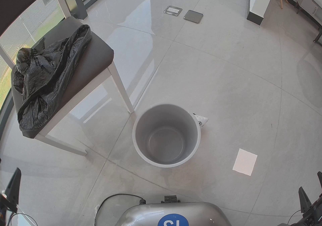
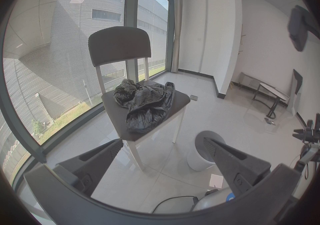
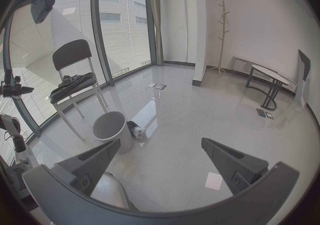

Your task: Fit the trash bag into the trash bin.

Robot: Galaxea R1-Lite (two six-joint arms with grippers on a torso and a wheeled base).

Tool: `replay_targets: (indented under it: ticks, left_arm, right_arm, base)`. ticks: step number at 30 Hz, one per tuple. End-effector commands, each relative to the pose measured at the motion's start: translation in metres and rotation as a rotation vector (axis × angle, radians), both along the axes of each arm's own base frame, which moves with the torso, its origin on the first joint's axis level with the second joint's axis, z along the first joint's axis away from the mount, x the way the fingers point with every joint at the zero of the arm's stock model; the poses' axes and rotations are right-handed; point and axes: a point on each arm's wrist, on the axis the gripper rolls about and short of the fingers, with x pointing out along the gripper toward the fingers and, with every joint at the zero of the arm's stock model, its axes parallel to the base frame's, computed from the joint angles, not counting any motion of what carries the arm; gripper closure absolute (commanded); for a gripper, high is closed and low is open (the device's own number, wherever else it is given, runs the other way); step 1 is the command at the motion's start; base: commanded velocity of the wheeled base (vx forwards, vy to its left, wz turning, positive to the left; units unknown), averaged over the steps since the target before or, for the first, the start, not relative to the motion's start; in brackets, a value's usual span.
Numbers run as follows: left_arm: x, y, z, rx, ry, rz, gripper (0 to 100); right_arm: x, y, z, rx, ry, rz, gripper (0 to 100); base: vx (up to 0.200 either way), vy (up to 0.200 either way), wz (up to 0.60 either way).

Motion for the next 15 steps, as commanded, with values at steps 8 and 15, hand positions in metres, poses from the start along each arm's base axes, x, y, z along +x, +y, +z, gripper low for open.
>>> replay_targets:
  ticks: [8, 15]
  left_arm:
    - [0.118, 0.023, 0.065, -0.220, 0.315, 0.384, 0]
    - [0.134, 0.029, 0.054, -0.383, 0.361, 0.475, 0]
  right_arm:
    - [0.000, 0.000, -0.005, -0.014, -0.002, 0.020, 0]
    - [0.000, 0.001, -0.005, -0.020, -0.002, 0.024, 0]
  base:
    - [0.000, 0.000, 0.00]
    - [0.000, 0.000, 0.00]
